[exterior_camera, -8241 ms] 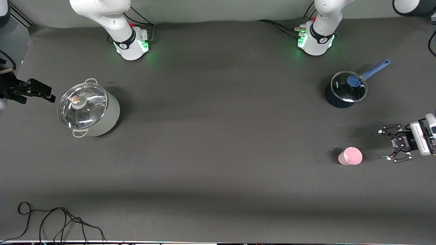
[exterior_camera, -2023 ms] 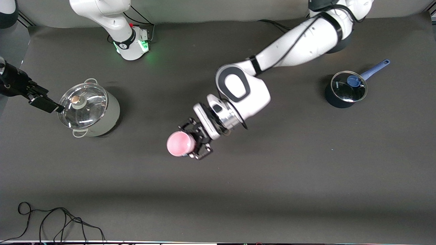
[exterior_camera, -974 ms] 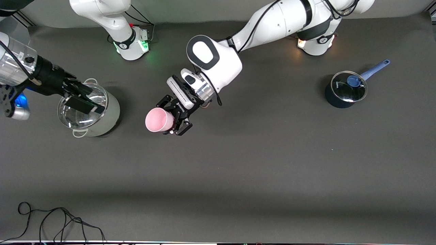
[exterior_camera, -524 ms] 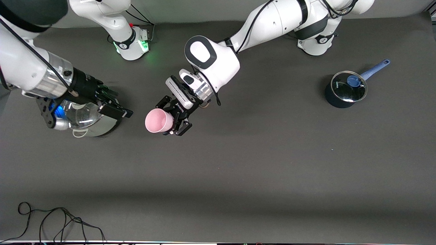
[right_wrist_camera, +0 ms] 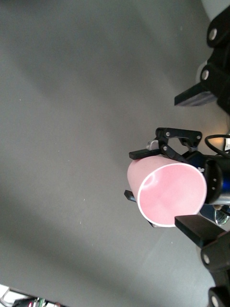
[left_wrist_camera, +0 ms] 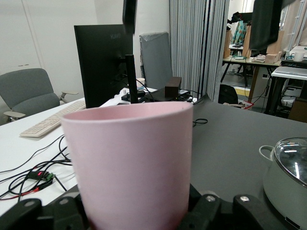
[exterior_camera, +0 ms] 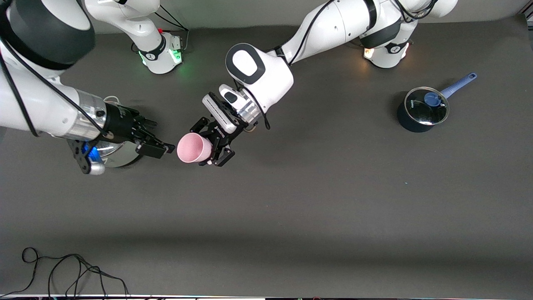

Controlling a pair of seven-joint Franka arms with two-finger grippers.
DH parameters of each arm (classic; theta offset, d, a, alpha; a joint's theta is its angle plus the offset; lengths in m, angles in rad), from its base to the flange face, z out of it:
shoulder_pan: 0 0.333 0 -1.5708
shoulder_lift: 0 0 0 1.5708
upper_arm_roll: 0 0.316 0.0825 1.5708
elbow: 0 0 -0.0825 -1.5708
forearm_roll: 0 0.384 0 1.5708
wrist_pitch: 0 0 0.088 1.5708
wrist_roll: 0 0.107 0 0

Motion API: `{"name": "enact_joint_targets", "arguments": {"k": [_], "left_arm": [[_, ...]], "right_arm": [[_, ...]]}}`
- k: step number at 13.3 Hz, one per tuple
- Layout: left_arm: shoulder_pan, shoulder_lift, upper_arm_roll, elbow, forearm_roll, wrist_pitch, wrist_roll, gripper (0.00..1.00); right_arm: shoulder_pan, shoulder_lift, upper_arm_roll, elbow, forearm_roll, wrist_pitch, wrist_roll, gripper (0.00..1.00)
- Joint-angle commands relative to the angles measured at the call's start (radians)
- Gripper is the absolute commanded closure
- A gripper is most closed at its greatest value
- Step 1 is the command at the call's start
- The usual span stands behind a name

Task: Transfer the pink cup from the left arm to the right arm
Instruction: 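Hold the cup with the left gripper while the right gripper reaches it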

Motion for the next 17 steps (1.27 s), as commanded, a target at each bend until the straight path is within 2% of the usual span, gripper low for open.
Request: {"name": "enact_joint_targets", "arguments": {"k": [1, 6, 9, 10, 15, 17], "left_arm": [[-0.019, -0.013, 0.020, 0.008, 0.002, 0.013, -0.024, 1.00], [-0.019, -0.013, 0.020, 0.008, 0.002, 0.013, -0.024, 1.00], [-0.019, -0.013, 0.020, 0.008, 0.002, 0.013, -0.026, 1.00], [-0.019, -0.013, 0.020, 0.008, 0.002, 0.013, -0.026, 1.00], [-0.019, -0.013, 0.017, 0.008, 0.002, 0.013, -0.026, 1.00], [-0.019, -0.013, 0.017, 0.008, 0.002, 0.013, -0.026, 1.00]], "right_arm": [[0.029, 0.042, -0.004, 0.033, 0.012, -0.005, 0.031, 0.00], [0.058, 0.056, -0.006, 0.033, 0.010, -0.005, 0.032, 0.01], [0.058, 0.065, -0.004, 0.037, 0.012, -0.005, 0.032, 0.05], [0.058, 0.068, -0.004, 0.037, 0.012, -0.005, 0.032, 0.15], [0.058, 0.068, -0.004, 0.043, 0.012, -0.005, 0.031, 1.00], [0.058, 0.068, -0.004, 0.046, 0.010, -0.004, 0.031, 1.00]]}}
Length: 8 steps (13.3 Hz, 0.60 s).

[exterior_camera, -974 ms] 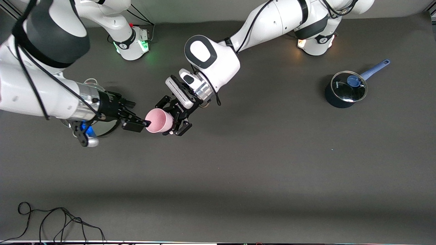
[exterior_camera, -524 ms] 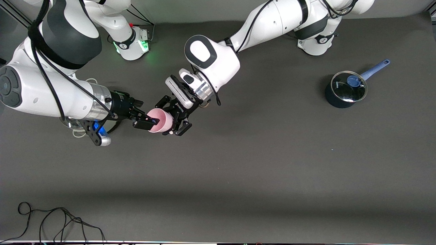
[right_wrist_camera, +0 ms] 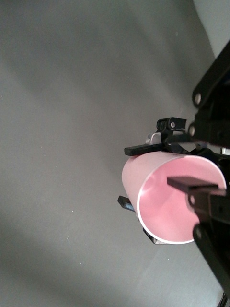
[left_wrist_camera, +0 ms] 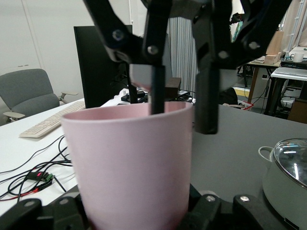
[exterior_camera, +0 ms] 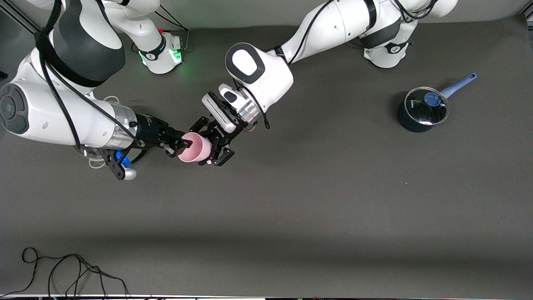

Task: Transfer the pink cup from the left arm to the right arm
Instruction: 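Hold the cup with the left gripper while the right gripper reaches it, then close the right gripper on the pink cup's base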

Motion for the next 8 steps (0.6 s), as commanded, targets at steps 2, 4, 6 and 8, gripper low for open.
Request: {"name": "enact_joint_targets", "arguments": {"k": [2, 4, 6, 8], "left_arm": [[-0.017, -0.013, 0.014, 0.006, 0.002, 0.013, -0.025, 1.00], [-0.017, -0.013, 0.014, 0.006, 0.002, 0.013, -0.040, 1.00], [-0.017, -0.014, 0.016, 0.006, 0.002, 0.013, -0.048, 1.00], [-0.017, -0.014, 0.007, 0.006, 0.002, 0.015, -0.051, 1.00]], "right_arm": [[0.008, 0.018, -0.004, 0.039, 0.010, -0.004, 0.025, 1.00], [0.008, 0.018, -0.004, 0.039, 0.010, -0.004, 0.025, 1.00], [0.008, 0.017, -0.004, 0.039, 0.010, -0.004, 0.025, 1.00], [0.008, 0.017, -0.004, 0.040, 0.009, -0.004, 0.025, 1.00]]}}
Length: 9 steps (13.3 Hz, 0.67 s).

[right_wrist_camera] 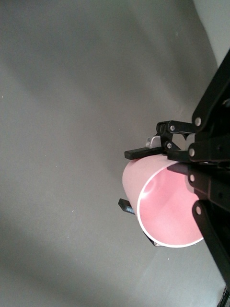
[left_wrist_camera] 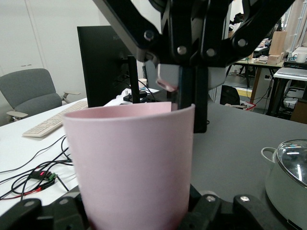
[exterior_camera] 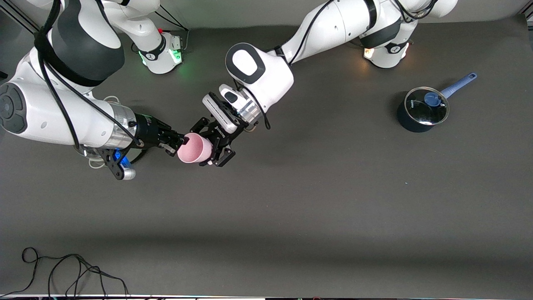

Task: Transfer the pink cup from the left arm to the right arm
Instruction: 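Close the right gripper on the pink cup's base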

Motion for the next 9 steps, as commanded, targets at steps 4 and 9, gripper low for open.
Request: {"name": "enact_joint_targets", "arguments": {"k": [4, 9], "left_arm": [[-0.028, -0.036, 0.018, 0.003, 0.000, 0.008, -0.053, 0.00], [-0.022, -0.036, 0.018, -0.002, 0.005, 0.006, -0.080, 0.00]], "right_arm": [[0.005, 0.021, -0.005, 0.051, 0.000, 0.006, 0.021, 1.00], [-0.001, 0.031, -0.017, 0.070, -0.089, 0.042, 0.012, 1.00]]}}
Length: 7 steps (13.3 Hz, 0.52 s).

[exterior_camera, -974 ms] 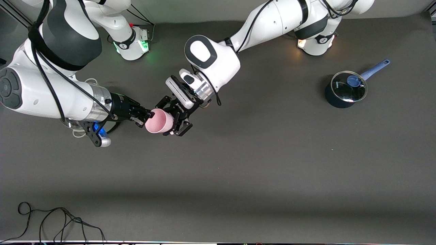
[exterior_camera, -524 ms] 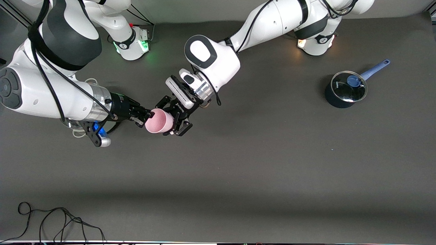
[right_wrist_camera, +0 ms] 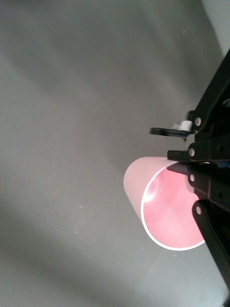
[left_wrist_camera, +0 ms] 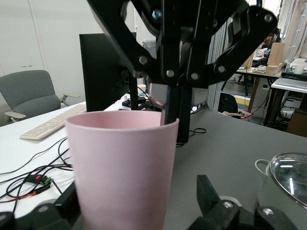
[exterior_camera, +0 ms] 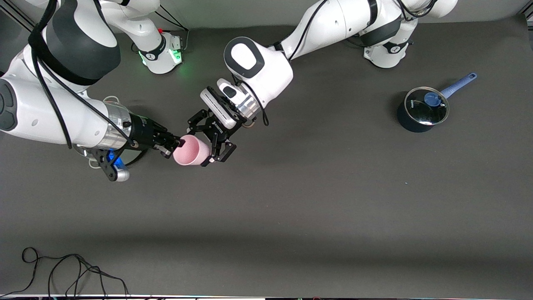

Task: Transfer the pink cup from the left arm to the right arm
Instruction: 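Close the right gripper on the pink cup's base, then open the left gripper and withdraw while the right gripper pulls the cup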

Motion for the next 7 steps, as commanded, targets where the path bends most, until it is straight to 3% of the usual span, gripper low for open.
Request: {"name": "enact_joint_targets", "arguments": {"k": [1, 4, 7], "left_arm": [[-0.009, -0.018, 0.016, -0.008, 0.009, 0.003, -0.032, 0.00], [0.052, -0.045, 0.007, -0.042, 0.013, -0.016, -0.030, 0.00], [0.143, -0.119, 0.004, -0.175, 0.015, -0.076, -0.030, 0.00]], "right_arm": [[0.000, 0.035, -0.007, 0.047, -0.091, 0.051, 0.012, 1.00], [-0.030, 0.037, -0.024, 0.048, -0.177, 0.083, -0.002, 1.00], [-0.107, 0.037, -0.027, 0.064, -0.246, 0.082, -0.126, 1.00]]}}
